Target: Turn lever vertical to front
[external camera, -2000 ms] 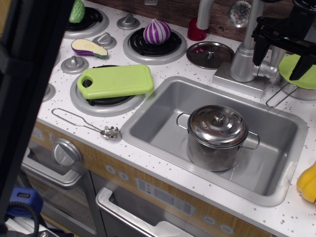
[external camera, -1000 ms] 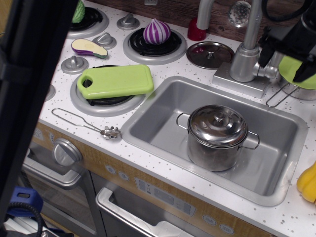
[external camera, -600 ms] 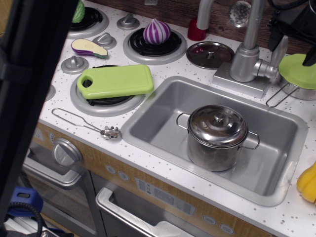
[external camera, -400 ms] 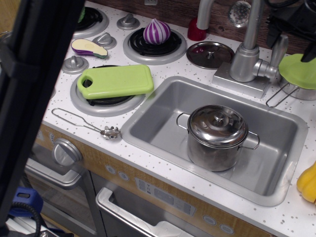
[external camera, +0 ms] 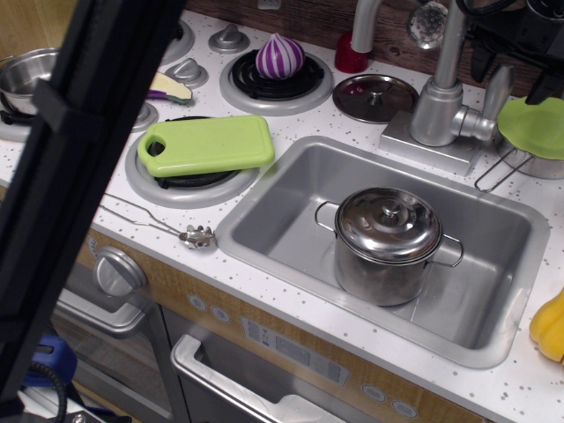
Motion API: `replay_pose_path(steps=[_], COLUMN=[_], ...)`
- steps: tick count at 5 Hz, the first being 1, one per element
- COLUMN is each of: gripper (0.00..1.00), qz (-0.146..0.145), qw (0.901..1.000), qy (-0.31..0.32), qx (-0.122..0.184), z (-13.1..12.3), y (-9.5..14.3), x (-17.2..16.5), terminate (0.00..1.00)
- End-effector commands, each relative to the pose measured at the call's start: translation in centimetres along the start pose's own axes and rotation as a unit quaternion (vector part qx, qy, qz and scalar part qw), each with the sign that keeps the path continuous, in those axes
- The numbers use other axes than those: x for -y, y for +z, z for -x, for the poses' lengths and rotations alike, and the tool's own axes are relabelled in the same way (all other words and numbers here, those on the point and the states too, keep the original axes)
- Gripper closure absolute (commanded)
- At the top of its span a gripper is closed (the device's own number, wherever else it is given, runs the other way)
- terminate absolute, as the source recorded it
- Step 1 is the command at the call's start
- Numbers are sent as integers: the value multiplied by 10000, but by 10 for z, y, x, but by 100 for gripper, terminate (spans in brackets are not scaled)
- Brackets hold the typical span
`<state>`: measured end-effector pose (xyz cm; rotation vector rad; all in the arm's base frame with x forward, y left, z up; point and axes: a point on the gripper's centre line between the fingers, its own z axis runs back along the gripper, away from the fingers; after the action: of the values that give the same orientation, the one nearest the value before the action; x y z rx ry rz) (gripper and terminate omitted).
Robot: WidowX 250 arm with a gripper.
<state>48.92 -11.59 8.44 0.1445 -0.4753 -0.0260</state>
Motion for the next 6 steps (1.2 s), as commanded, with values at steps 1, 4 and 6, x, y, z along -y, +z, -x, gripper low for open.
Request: replay_pose_path(steps=[1, 4, 6], gripper=[100, 100, 100], qz=[-15, 122, 324], qw=[9992, 9966, 9943], qy=[249, 802, 974], qx=[302, -145, -297], z=[-16, 32, 44], y=[22, 31, 27], x=[-5, 17, 20], terminate=[0, 0, 0])
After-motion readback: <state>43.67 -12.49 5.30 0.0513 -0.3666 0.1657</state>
